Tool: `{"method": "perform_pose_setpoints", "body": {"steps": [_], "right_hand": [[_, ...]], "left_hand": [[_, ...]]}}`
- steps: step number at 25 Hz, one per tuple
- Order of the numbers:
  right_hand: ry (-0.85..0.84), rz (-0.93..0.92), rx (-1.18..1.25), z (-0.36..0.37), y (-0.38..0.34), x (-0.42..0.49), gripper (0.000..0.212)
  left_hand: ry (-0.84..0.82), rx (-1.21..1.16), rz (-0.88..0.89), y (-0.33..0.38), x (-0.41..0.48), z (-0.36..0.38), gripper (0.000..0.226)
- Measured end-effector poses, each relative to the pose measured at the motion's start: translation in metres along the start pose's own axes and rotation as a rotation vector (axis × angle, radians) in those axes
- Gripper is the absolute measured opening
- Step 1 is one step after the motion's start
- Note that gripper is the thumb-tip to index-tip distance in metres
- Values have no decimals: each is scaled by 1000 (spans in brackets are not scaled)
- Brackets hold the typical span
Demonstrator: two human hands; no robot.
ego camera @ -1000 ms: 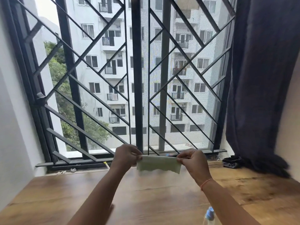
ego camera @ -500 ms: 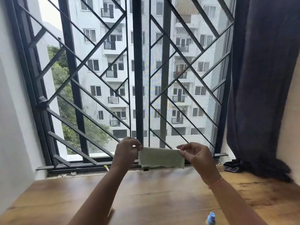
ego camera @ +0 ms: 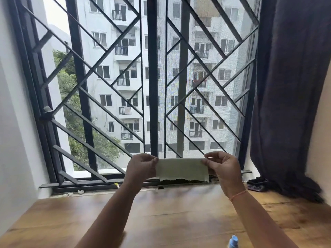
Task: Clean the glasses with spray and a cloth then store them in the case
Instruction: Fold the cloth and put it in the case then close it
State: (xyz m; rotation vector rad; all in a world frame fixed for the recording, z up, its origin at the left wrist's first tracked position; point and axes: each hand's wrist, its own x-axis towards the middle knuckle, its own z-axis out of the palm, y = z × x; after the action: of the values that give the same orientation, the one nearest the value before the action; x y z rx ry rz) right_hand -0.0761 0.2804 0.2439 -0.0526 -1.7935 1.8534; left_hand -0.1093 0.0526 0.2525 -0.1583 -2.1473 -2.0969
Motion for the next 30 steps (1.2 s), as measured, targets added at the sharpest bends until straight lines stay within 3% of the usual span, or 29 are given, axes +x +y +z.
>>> {"method": "perform_pose_setpoints", "body": {"steps": [6, 10, 18, 26, 30], "right_hand": [[137, -164, -332, 11, 4, -4, 26], [96, -308, -477, 30, -8, -26, 21], [-27, -468, -531, 52, -17, -53, 10], [24, -592, -593, 60, -17, -68, 30], [-36, -584, -551, 61, -22, -78, 32]], "left_hand": [[10, -149, -160, 4, -15, 9, 10], [-34, -195, -180, 8, -29, 24, 8], [-66, -196, -122, 11, -43, 34, 9], [-88, -212, -36, 17, -58, 35, 21], [-120, -315, -77, 24, -66, 33, 37]]}}
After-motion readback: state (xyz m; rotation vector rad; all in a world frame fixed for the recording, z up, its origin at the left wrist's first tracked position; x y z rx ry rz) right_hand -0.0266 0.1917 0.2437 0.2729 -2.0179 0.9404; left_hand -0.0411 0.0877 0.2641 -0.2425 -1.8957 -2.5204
